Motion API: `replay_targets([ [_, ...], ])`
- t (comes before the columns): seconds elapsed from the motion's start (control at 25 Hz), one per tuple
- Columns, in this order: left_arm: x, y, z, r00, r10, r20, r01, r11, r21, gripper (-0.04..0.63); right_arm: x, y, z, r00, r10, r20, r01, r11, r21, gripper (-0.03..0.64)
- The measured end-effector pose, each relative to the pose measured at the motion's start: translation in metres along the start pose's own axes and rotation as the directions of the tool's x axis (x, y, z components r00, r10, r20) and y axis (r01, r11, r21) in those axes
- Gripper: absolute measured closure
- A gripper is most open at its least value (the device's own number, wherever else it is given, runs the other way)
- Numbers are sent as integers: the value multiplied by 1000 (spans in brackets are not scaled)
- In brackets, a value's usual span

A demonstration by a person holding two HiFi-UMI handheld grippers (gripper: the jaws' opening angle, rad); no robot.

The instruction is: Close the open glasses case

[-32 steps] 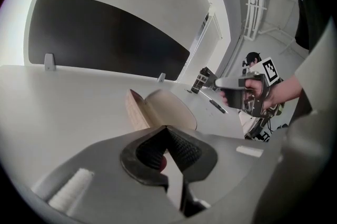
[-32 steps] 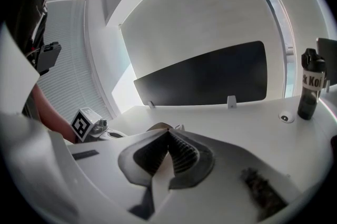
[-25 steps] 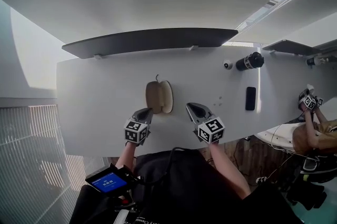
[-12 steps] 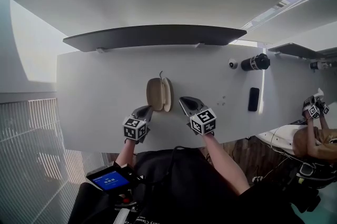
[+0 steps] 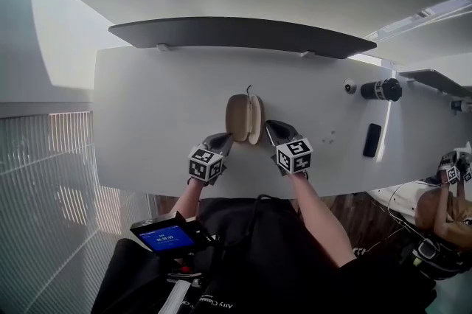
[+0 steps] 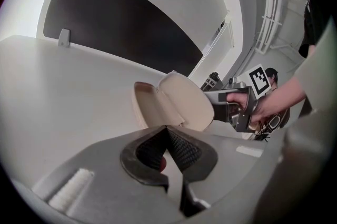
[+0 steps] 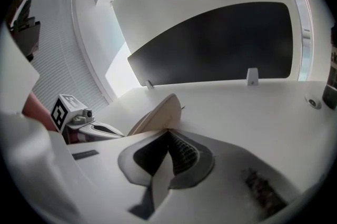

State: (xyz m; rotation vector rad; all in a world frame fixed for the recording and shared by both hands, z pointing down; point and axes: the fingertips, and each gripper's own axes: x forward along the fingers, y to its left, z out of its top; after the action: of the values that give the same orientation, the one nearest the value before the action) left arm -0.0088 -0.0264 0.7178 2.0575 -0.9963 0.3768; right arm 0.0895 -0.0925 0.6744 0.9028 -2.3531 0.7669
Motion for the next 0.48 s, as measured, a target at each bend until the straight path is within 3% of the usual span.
replay_targets([
  [0.48,-3,0,-2,1000,-23,-3,23,1000,-7,589,8,-1,-5,999,-36,-16,36,999,25,612],
])
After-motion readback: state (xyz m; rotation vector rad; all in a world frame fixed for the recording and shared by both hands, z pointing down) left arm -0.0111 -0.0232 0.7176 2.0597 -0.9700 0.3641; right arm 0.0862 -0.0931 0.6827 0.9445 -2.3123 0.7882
